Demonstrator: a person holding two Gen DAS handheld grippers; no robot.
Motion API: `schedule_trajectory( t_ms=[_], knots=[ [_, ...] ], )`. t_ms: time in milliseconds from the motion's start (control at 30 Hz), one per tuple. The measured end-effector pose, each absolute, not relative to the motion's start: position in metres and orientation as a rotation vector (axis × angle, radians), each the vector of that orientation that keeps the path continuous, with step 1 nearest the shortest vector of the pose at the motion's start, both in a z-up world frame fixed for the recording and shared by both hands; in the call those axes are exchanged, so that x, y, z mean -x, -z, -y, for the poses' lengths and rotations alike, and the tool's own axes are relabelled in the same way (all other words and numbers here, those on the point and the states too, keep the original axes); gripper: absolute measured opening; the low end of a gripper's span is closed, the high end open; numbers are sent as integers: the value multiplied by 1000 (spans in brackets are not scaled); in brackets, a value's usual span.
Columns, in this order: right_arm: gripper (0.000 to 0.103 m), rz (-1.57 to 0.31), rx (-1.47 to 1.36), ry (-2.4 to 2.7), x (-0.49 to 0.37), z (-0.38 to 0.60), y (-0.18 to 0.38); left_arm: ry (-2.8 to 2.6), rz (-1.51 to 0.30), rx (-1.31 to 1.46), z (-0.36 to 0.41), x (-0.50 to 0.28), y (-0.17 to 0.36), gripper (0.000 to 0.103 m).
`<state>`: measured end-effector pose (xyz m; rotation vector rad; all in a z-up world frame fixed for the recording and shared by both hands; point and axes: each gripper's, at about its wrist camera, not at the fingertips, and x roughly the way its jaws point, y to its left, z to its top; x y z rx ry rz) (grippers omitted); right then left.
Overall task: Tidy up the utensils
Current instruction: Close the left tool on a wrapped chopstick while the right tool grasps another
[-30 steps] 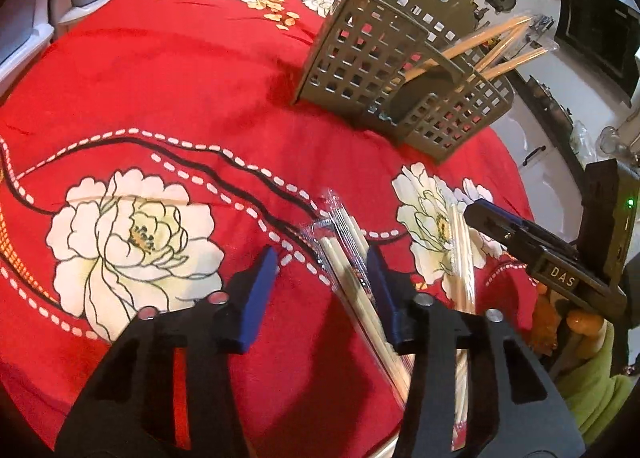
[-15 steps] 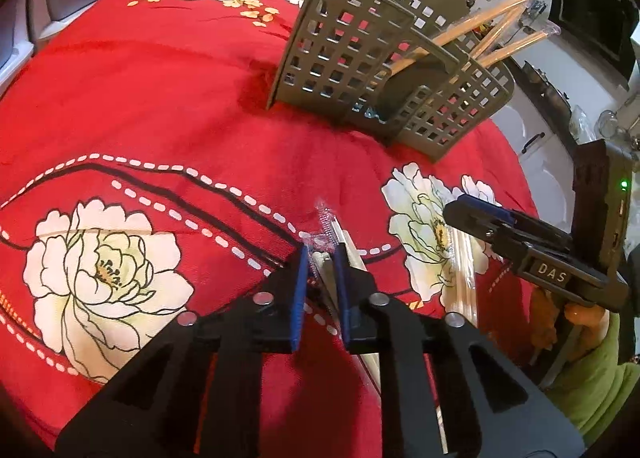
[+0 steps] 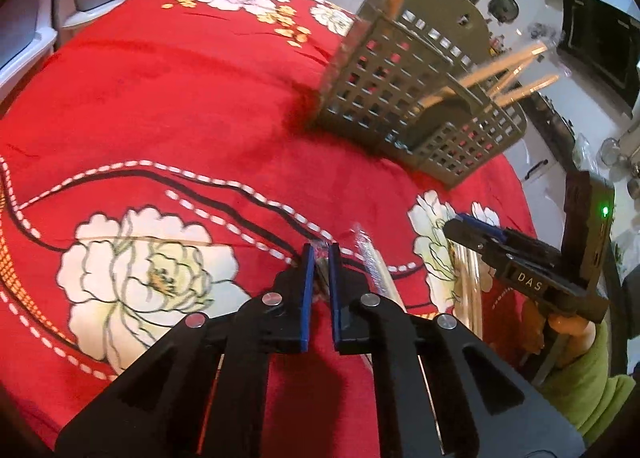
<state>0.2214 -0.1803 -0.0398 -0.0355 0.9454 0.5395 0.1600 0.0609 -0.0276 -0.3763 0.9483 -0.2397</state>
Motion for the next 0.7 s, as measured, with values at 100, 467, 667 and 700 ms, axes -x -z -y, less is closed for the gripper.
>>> schedule_trajectory(
  t_ms=[100,467,667,700],
  knots=[
    [18,-937,57,-547,-221,176,39,229,-939,383,-68,-160,25,1],
    [13,-871,38,-565,-222,169,21,256,-947,439,-78,-163,23,2],
    [13,-831,22,-566,-223,168,7,289,-1002,478,-77,-166,36,26],
    [12,-819,18,-567,-223,168,3,291,-1005,475,-76,-166,36,28]
  ],
)
